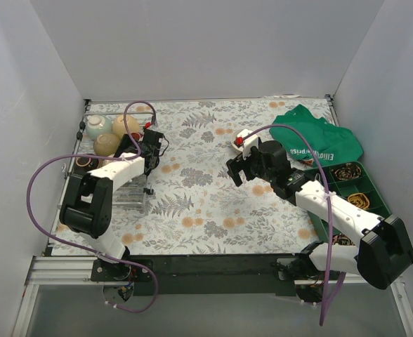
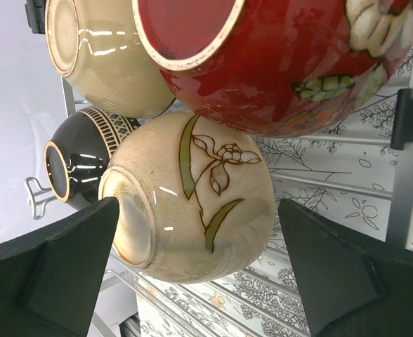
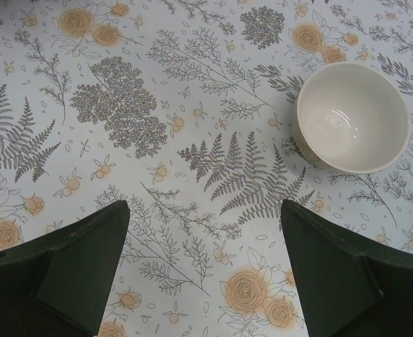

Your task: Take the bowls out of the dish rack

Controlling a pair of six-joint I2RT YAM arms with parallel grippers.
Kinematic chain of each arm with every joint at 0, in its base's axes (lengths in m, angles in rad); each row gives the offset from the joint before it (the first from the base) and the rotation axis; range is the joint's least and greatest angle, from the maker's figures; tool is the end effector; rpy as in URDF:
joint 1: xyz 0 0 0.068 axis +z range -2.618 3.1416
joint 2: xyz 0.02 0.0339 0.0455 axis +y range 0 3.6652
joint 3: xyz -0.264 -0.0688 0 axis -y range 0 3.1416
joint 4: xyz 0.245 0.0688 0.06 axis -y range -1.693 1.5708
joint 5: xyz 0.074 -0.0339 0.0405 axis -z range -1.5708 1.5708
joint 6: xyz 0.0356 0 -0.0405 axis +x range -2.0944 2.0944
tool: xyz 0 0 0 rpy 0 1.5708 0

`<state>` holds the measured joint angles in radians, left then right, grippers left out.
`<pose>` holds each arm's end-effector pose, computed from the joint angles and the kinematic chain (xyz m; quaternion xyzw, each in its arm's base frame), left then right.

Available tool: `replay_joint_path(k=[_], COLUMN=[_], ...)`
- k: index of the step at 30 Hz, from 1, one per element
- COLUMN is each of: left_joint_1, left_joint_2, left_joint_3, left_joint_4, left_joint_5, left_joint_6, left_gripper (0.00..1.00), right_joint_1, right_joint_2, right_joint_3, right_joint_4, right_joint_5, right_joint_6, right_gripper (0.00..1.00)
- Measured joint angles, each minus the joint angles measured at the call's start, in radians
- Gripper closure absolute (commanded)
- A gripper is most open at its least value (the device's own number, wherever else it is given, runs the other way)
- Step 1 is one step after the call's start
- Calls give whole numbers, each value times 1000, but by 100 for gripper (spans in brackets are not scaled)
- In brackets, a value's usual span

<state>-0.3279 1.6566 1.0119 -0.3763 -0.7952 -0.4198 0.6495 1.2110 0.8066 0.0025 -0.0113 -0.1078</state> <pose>0.3170 -0.0810 0.1929 -0.1458 0.8816 0.2555 0.3691 0.2202 0.1677 0.2765 -0.3112 0.7738 0.1522 0.5304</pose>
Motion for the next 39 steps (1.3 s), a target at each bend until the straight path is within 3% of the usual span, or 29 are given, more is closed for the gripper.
replay_joint_path(k=[9, 29, 39], left_joint_1=[13, 3, -5], left_joint_2=[21, 100, 32], left_joint_3=[8, 107, 64], left_joint_4=[6, -164, -171], left_joint_5=[-22, -134, -86], left_joint_6=[-40, -245, -271], left_gripper=[2, 2, 2], right_joint_1=[0, 0, 0], right_joint_2=[15, 22, 23], right_joint_3=[0, 0, 0], right_joint_4=[0, 0, 0], right_joint_5=[0, 0, 0], right_joint_6=[0, 0, 1], right_gripper=[3, 3, 3])
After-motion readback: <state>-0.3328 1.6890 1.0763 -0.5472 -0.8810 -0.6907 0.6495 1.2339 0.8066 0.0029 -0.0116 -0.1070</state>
